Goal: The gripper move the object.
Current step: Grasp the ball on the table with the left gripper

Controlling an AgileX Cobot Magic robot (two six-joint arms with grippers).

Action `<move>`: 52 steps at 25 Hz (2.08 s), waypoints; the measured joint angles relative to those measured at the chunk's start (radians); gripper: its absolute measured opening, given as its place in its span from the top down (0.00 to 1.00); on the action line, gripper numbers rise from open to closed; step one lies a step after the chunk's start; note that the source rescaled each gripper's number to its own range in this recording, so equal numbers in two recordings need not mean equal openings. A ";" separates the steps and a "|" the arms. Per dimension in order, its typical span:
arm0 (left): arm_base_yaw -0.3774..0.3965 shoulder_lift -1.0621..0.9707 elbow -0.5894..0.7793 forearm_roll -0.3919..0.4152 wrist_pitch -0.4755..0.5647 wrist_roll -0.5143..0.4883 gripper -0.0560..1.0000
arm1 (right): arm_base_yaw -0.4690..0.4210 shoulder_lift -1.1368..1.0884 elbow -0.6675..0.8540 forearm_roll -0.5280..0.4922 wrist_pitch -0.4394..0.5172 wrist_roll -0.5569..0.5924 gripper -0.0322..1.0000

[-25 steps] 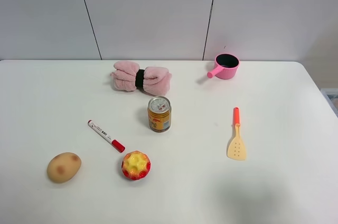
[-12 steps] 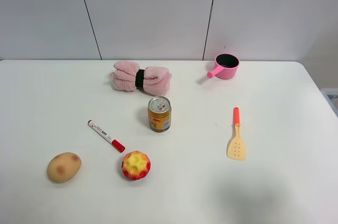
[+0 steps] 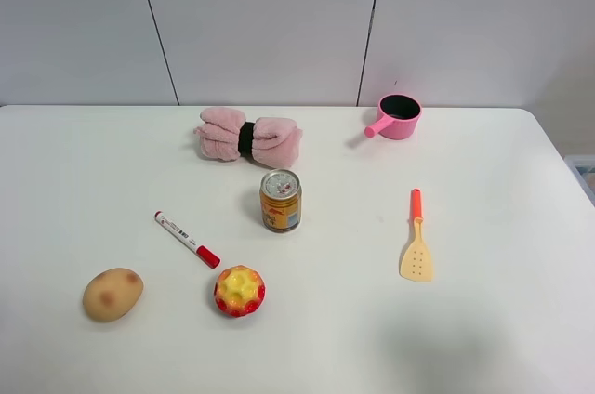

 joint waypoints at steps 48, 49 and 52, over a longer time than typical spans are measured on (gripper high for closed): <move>-0.848 1.135 -0.308 -0.088 -0.334 0.204 0.00 | 0.000 0.000 0.000 0.000 0.000 0.000 0.00; -0.860 1.149 -0.306 -0.086 -0.349 0.193 0.00 | 0.000 0.000 0.000 0.000 0.000 0.000 0.00; -0.889 1.190 -0.287 -0.078 -0.405 0.169 0.00 | 0.000 0.000 0.000 0.000 0.000 0.000 0.00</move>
